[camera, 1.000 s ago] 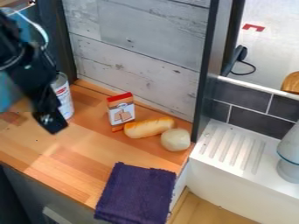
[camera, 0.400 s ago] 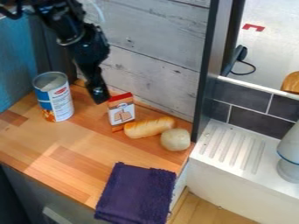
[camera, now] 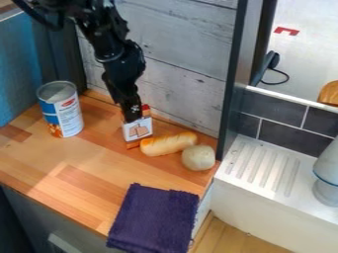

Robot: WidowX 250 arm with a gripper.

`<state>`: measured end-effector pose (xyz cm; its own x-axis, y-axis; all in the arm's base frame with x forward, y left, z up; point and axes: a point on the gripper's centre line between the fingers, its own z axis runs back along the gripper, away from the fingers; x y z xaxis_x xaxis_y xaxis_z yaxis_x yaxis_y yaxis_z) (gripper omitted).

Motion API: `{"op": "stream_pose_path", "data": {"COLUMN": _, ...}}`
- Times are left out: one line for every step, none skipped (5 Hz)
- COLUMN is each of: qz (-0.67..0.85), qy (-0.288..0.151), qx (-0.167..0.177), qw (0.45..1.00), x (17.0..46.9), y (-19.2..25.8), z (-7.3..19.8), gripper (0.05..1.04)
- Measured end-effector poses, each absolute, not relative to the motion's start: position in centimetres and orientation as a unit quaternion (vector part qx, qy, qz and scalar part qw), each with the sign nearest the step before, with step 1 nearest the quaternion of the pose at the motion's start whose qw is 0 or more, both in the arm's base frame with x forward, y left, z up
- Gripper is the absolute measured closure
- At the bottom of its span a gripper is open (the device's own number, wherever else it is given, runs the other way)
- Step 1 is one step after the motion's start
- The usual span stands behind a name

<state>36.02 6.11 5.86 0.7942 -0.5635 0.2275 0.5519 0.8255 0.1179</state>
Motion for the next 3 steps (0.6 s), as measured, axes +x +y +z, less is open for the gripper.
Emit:
{"op": "stream_pose_path", "data": {"qz": -0.284, "qy": -0.121, "qx": 0.025, "qw": 0.951, "x": 37.2, "y": 6.2, "z": 4.8, "gripper": 0.083}}
{"op": "stream_pose_path", "data": {"qz": -0.277, "qy": -0.121, "qx": 0.028, "qw": 0.953, "x": 37.9, "y": 6.5, "z": 4.3, "gripper": 0.083}}
{"op": "stream_pose_path", "data": {"qz": -0.271, "qy": -0.115, "qx": 0.025, "qw": 0.955, "x": 38.3, "y": 6.6, "z": 3.5, "gripper": 0.133}}
